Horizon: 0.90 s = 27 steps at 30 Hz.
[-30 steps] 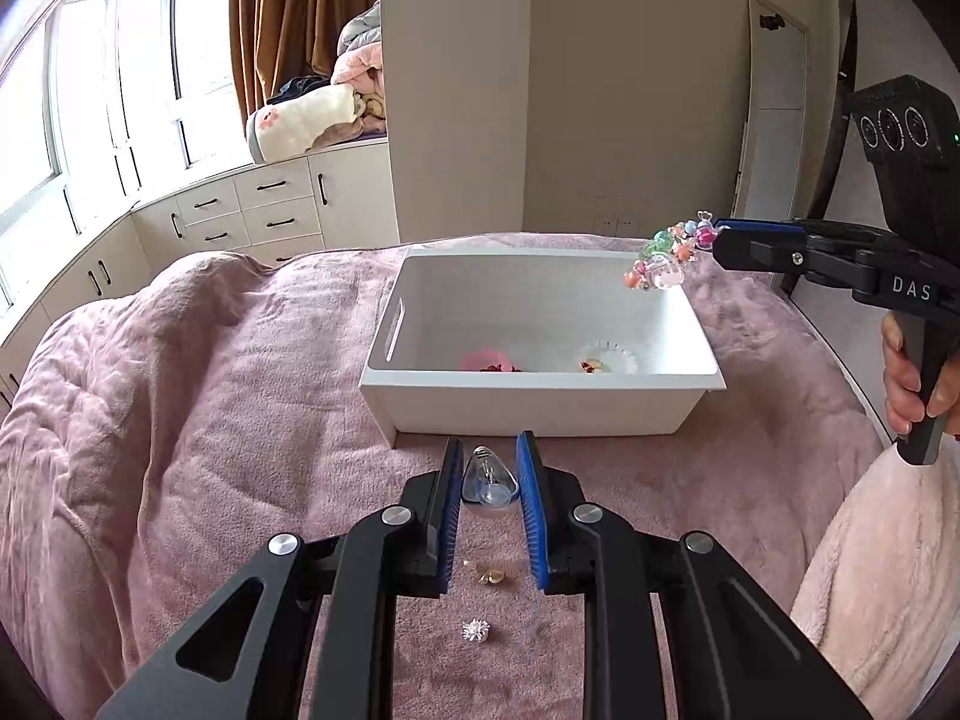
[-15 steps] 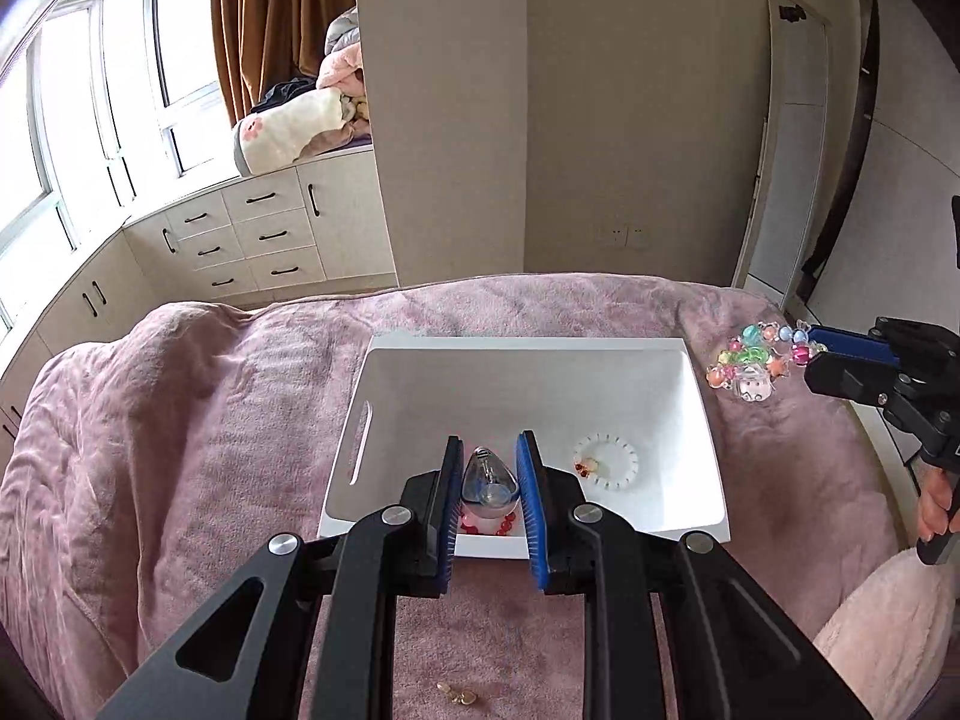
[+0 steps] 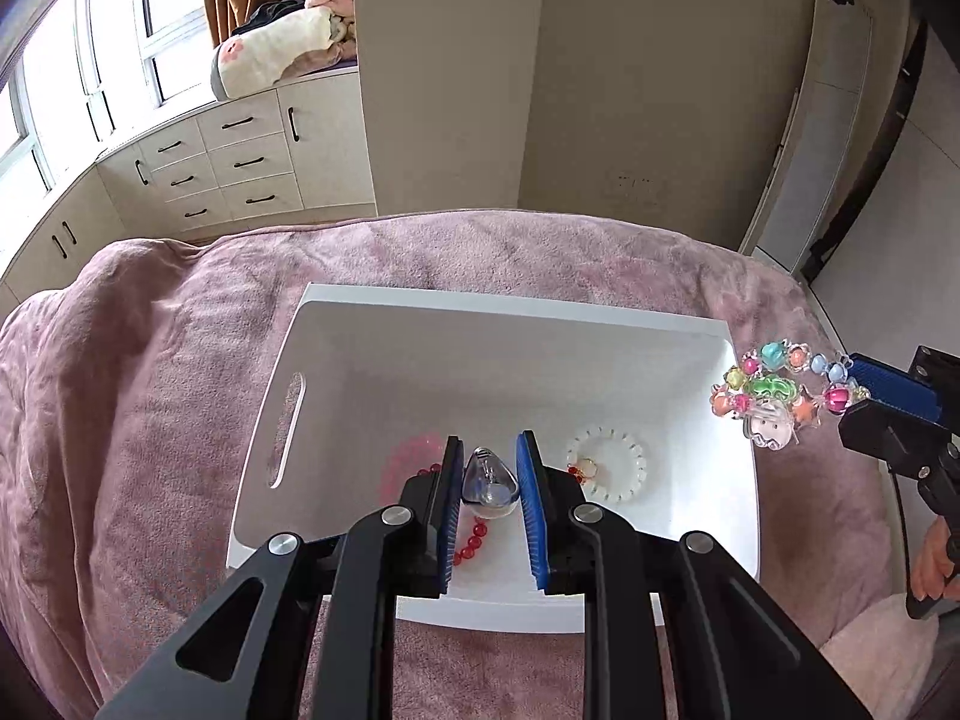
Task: Organize jewelry
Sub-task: 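Open left gripper dropping heart charm while right drops bracelet into box, then withdraw both grippers toward the silver flower charm and gold pendant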
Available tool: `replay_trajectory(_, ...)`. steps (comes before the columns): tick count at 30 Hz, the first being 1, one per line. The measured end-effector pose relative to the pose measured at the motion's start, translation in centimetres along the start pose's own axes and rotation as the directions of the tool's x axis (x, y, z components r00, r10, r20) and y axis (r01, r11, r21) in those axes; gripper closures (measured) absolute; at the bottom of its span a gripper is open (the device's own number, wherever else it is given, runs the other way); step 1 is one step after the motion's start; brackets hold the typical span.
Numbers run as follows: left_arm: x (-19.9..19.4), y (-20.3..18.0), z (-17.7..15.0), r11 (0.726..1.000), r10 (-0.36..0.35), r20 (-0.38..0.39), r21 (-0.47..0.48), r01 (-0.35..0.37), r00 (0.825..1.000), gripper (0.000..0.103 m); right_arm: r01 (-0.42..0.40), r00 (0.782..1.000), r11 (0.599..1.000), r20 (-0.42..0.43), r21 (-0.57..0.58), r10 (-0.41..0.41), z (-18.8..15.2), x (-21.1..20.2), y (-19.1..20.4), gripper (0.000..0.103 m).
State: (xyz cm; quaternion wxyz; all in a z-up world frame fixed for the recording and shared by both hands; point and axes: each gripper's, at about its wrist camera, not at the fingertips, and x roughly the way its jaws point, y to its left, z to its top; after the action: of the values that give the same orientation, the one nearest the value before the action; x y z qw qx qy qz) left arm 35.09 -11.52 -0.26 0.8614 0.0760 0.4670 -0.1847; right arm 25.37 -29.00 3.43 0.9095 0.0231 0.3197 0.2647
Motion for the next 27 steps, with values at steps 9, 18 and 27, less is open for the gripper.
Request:
replay_trajectory(9, 4.2, 1.4, 0.3, 0.996, -0.004, -0.044, -0.09, 0.0, 0.999, 0.08, 0.004, 0.998, 1.0, -0.064, 0.03, -0.002, -1.2, 3.3, -1.4, 0.083)
replay_trajectory(18, 3.0, 0.0, 0.9, 0.999, 0.049, 0.02, -0.022, -0.048, 0.999, 0.042, 0.037, 0.996, 0.999, -0.077, 0.025, -0.035, -1.9, 3.8, -1.7, 0.041)
replay_trajectory(27, -0.5, 0.8, 0.3, 0.994, 0.104, 0.101, -0.022, -0.103, 0.989, 0.021, 0.022, 1.0, 0.999, -0.009, -0.043, -0.023, -1.5, 1.4, 0.0, 0.022)
